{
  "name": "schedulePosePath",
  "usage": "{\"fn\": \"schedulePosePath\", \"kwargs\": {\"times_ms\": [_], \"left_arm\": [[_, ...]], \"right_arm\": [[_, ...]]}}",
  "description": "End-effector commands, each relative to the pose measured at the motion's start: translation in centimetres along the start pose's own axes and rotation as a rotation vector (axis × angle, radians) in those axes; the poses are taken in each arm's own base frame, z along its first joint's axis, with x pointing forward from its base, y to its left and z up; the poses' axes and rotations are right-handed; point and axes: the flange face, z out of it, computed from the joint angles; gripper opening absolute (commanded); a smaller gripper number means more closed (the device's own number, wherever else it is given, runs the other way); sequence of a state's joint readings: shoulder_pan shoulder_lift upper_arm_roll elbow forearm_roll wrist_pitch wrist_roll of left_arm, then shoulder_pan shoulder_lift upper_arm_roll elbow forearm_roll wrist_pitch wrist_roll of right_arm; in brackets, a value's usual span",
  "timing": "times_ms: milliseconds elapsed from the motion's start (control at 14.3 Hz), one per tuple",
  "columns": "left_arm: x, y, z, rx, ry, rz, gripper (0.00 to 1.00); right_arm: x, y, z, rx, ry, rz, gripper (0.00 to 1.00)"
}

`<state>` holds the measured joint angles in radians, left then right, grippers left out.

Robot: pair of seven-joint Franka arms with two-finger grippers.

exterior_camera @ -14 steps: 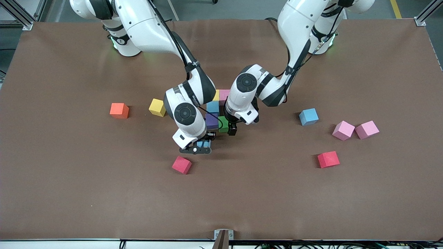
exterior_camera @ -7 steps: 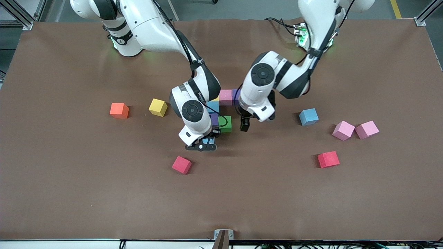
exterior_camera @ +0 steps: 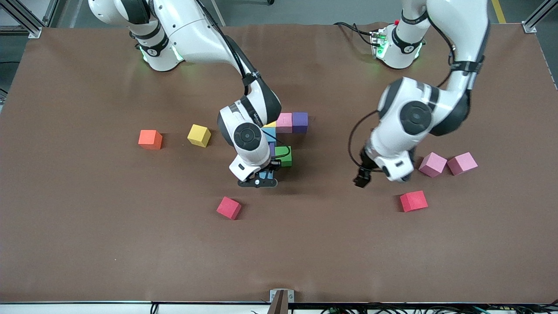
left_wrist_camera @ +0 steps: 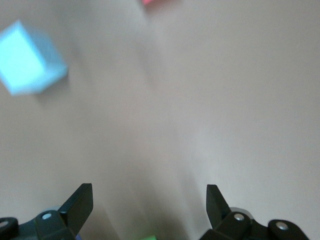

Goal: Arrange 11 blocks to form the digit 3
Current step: 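Grasp the red block beside the pink blocks with the left gripper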

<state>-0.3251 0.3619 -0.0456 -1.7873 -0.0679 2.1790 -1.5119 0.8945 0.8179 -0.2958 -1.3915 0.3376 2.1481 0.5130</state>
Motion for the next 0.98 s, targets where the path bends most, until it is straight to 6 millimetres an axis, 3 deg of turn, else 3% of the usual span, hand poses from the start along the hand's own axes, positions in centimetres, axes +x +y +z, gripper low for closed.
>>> {"fn": "schedulePosePath", "kwargs": {"times_ms": [0,209,349,558,768,908], "left_arm": [[4.2,0.4,1.3,0.020,0.056,0.142,1.00],[9.1,1.6,2.9,0.037,0.094,0.268,1.00],[10.8,1.8,3.8,0.050,0.089,0.384,1.00],[16.0,2.5,4.3,0.050,0.087,0.573,1.00],[20.4,1.4,5.0,0.070,0.075,0.707,1.00],[20.8,1.9,6.3,0.079,0.064,0.769,1.00]], "right_arm": [[-0.2,-0.6,-0.1,0.007,-0.005,0.024,0.02],[-0.2,-0.6,0.0,0.006,-0.006,0.027,0.02],[-0.4,-0.8,0.0,0.007,-0.007,0.025,0.02],[-0.6,-1.1,0.0,0.007,-0.006,0.025,0.02],[-1.2,-1.7,0.1,0.004,-0.008,0.017,0.02],[-1.3,-1.7,0.3,0.002,-0.009,0.018,0.02]]}}
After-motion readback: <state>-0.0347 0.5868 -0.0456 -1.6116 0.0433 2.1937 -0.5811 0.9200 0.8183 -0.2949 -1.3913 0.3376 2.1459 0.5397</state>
